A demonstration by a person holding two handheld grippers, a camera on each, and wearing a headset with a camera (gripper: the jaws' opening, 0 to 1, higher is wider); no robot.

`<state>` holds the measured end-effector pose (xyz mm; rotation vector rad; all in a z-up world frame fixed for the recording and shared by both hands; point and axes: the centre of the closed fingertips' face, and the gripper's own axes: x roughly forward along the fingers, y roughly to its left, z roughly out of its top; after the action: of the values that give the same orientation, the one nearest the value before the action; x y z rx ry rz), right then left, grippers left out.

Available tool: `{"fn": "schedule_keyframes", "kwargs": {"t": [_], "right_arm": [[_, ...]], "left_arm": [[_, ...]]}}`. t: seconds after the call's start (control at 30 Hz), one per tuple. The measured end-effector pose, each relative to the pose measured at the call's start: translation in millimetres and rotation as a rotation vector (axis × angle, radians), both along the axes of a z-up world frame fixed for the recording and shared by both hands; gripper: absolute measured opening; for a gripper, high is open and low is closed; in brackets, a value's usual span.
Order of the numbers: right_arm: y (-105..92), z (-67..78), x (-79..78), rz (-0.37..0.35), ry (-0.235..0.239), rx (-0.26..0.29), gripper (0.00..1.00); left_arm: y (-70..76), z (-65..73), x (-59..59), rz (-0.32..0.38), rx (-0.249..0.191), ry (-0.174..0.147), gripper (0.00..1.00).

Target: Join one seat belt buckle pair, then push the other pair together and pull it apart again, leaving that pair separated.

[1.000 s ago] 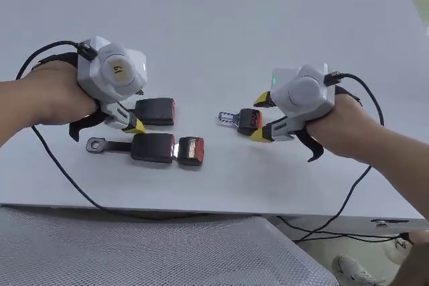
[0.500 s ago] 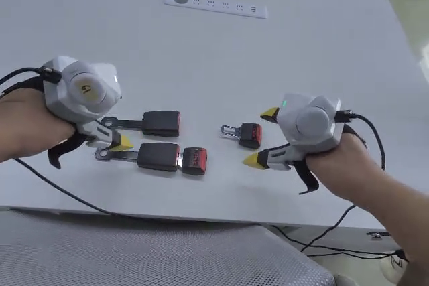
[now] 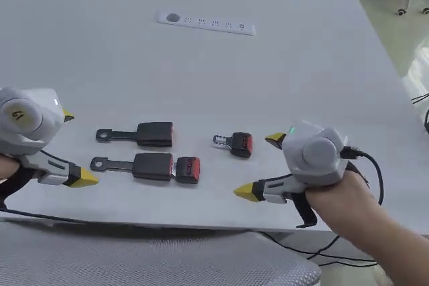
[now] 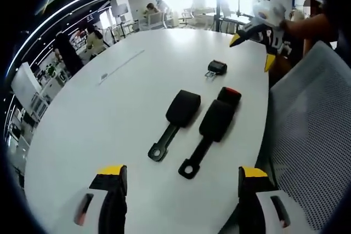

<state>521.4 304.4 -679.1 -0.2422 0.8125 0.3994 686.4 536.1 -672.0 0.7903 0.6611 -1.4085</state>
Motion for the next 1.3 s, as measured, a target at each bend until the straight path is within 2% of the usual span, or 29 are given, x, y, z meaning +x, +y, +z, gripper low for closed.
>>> {"fn": "schedule_keyframes", "kwargs": {"t": [0.23,0.37,0.47,0.53,0.63,0.8,0.9,1.3], "right_arm": [[3.1,1.4,-4.2,-0.052,-0.013,0.044,0.85],[4.4,-0.1,-6.0,-0.071,-0.017,0.059,0.90],[6.0,-0.5,-7.1,-0.071,-0.026,0.070,0.90],[5.4,-0.1,-7.1,-0.081,-0.031,0.072,0.93],[4.9,3.1,-5.0,-0.116,-0.055,0.105,0.99],[1.9,2.5,-5.7,-0.125,-0.056,0.106,0.99],[0.7,1.5,-6.6,-0.125,-0.055,0.103,0.99],[-0.8,-1.4,-9.7,-0.165,-0.052,0.136,0.99]], "left_arm": [[7.4,1.1,-1.6,0.053,-0.019,0.026,0.95],[10.0,-0.4,-0.1,0.070,-0.021,0.023,1.00],[10.8,0.4,0.6,0.083,-0.030,0.032,1.00],[11.6,1.0,1.2,0.086,-0.032,0.029,1.00],[11.6,3.4,1.4,0.101,-0.049,0.036,1.00],[10.2,7.2,-1.9,0.111,-0.075,0.051,1.00],[9.5,9.8,-2.0,0.112,-0.087,0.048,1.00],[5.6,16.2,-7.6,0.134,-0.134,0.098,1.00]]}}
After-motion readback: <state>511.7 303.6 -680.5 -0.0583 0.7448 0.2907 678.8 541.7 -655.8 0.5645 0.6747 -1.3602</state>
